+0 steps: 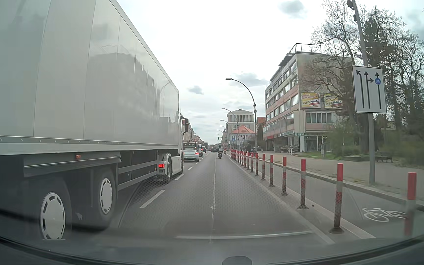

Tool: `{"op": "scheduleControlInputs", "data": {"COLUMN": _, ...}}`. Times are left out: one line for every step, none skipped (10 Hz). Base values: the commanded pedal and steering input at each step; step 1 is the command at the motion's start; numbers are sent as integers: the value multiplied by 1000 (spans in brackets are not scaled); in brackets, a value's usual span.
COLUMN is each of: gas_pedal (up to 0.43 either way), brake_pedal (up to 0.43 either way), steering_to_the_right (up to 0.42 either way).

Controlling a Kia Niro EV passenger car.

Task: Follow the waypoints while adhering to traffic rules and regulations

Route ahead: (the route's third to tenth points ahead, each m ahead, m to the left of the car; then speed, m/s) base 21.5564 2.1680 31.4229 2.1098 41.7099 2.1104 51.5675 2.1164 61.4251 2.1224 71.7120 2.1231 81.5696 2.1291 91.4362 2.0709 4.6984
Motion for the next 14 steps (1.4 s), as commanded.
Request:
{"op": "scheduleControlInputs", "data": {"gas_pedal": 0, "brake_pedal": 341, "steering_to_the_right": -2}}
{"op": "scheduleControlInputs", "data": {"gas_pedal": 0, "brake_pedal": 354, "steering_to_the_right": -2}}
{"op": "scheduleControlInputs", "data": {"gas_pedal": 0, "brake_pedal": 366, "steering_to_the_right": -2}}
{"op": "scheduleControlInputs", "data": {"gas_pedal": 0, "brake_pedal": 366, "steering_to_the_right": -2}}
{"op": "scheduleControlInputs", "data": {"gas_pedal": 0, "brake_pedal": 366, "steering_to_the_right": -2}}
{"op": "scheduleControlInputs", "data": {"gas_pedal": 0, "brake_pedal": 348, "steering_to_the_right": -2}}
{"op": "scheduleControlInputs", "data": {"gas_pedal": 0, "brake_pedal": 293, "steering_to_the_right": -2}}
{"op": "scheduleControlInputs", "data": {"gas_pedal": 0, "brake_pedal": 274, "steering_to_the_right": -2}}
{"op": "scheduleControlInputs", "data": {"gas_pedal": 0, "brake_pedal": 232, "steering_to_the_right": -2}}
{"op": "scheduleControlInputs", "data": {"gas_pedal": 0, "brake_pedal": 207, "steering_to_the_right": -2}}
{"op": "scheduleControlInputs", "data": {"gas_pedal": 0, "brake_pedal": 171, "steering_to_the_right": -2}}
{"op": "scheduleControlInputs", "data": {"gas_pedal": 0, "brake_pedal": 134, "steering_to_the_right": -4}}
{"op": "scheduleControlInputs", "data": {"gas_pedal": 0, "brake_pedal": 104, "steering_to_the_right": -6}}
{"op": "scheduleControlInputs", "data": {"gas_pedal": 0, "brake_pedal": 6, "steering_to_the_right": -6}}
